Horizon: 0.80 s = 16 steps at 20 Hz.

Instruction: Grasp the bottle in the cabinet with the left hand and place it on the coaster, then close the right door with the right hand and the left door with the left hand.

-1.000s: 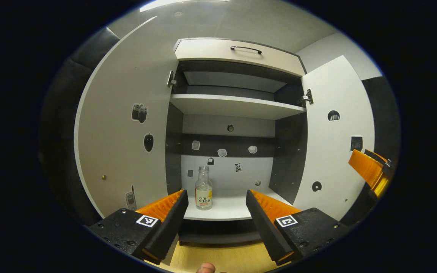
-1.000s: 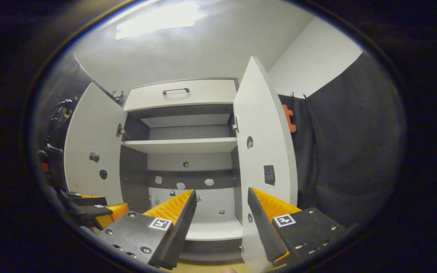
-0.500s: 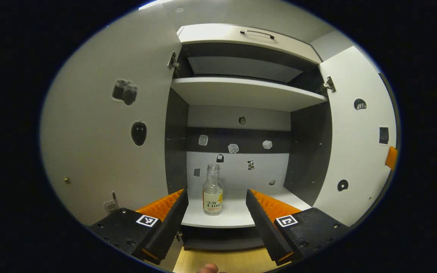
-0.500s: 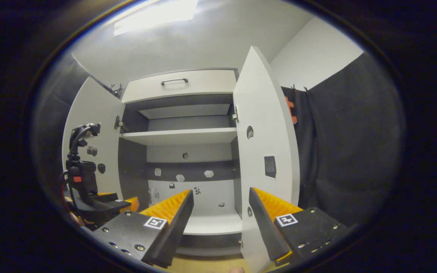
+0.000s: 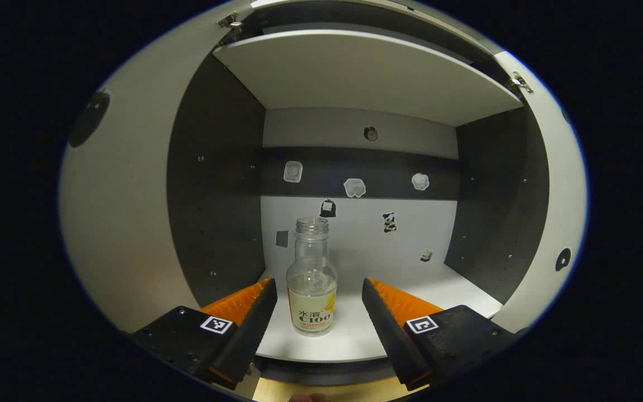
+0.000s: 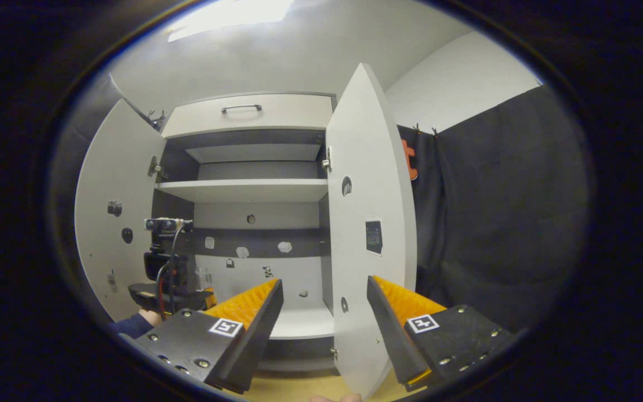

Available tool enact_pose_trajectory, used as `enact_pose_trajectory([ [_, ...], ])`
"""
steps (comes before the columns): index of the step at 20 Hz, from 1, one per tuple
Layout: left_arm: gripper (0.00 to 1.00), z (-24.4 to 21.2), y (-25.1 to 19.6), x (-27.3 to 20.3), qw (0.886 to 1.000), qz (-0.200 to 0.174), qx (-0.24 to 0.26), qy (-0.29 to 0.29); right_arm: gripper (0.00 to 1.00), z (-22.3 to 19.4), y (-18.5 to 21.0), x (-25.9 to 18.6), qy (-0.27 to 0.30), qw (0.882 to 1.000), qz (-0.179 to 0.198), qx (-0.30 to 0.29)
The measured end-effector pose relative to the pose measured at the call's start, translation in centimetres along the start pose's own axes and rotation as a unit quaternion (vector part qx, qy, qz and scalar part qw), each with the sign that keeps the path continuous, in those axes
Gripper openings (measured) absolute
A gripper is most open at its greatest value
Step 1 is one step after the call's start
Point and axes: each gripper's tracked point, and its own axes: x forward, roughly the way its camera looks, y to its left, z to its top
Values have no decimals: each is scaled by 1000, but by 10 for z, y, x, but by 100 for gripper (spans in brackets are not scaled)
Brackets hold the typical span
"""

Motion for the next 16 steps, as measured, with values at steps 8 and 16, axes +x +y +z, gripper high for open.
enact_pose_trajectory([
  [8, 95, -24, 12, 50, 999, 16, 0, 37, 95, -8, -3, 3, 14, 1000, -17, -6],
  [16, 80, -16, -8, 25, 999, -37, -9, 21, 95, -6, -4, -3, 15, 1000, -10, 3],
])
